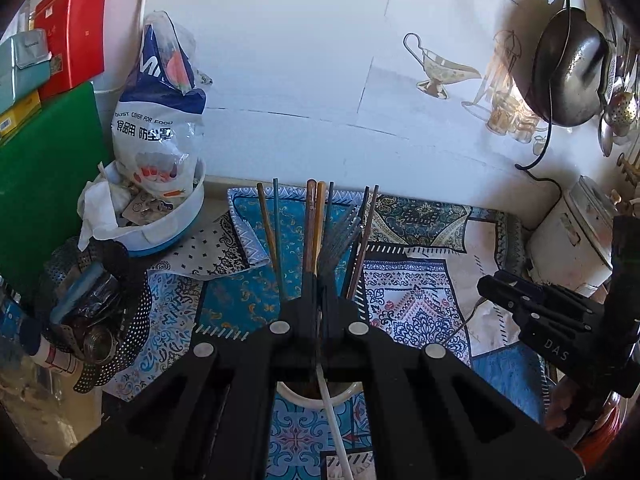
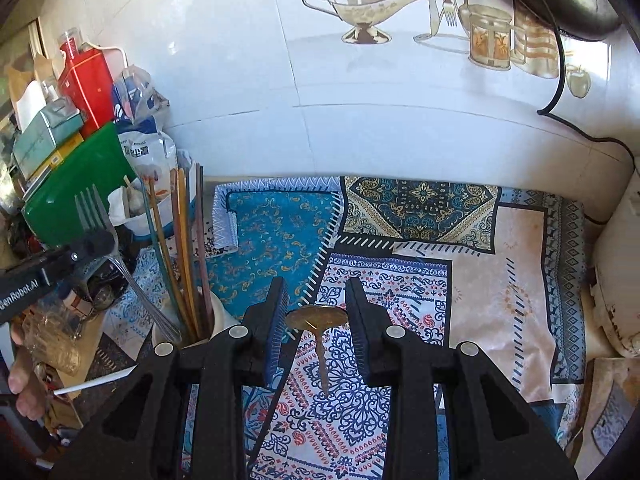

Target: Organize utensils

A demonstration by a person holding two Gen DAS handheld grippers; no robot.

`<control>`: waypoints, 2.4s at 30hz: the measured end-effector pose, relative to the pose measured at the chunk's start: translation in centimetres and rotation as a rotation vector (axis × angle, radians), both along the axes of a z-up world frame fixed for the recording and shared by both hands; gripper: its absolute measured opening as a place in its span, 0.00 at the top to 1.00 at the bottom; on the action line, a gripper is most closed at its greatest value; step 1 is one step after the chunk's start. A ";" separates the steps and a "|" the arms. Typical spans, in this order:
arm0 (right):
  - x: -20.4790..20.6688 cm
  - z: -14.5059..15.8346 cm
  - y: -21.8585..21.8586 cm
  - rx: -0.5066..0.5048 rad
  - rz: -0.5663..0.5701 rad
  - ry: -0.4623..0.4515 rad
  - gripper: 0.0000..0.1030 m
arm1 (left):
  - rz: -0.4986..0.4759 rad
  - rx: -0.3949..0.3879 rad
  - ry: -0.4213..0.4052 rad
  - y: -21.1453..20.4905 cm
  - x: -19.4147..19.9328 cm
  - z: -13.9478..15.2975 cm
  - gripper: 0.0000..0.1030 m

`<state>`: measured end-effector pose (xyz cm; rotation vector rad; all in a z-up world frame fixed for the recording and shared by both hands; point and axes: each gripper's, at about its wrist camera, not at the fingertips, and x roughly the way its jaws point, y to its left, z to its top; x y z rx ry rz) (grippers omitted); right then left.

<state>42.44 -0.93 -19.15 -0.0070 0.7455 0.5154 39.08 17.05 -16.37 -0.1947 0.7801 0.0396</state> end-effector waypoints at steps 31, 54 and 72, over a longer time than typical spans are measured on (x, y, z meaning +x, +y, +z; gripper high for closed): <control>-1.4 1.9 8.0 0.018 0.102 0.023 0.73 | -0.060 -0.007 0.149 2.8 0.3 -5.5 0.99; -10.8 11.1 1.6 0.046 0.060 -0.145 0.70 | -0.071 0.050 -0.156 1.0 -10.0 7.6 0.74; -27.3 17.2 -8.0 0.123 0.001 -0.524 0.35 | 0.040 0.129 -0.491 -7.8 -27.6 17.1 0.21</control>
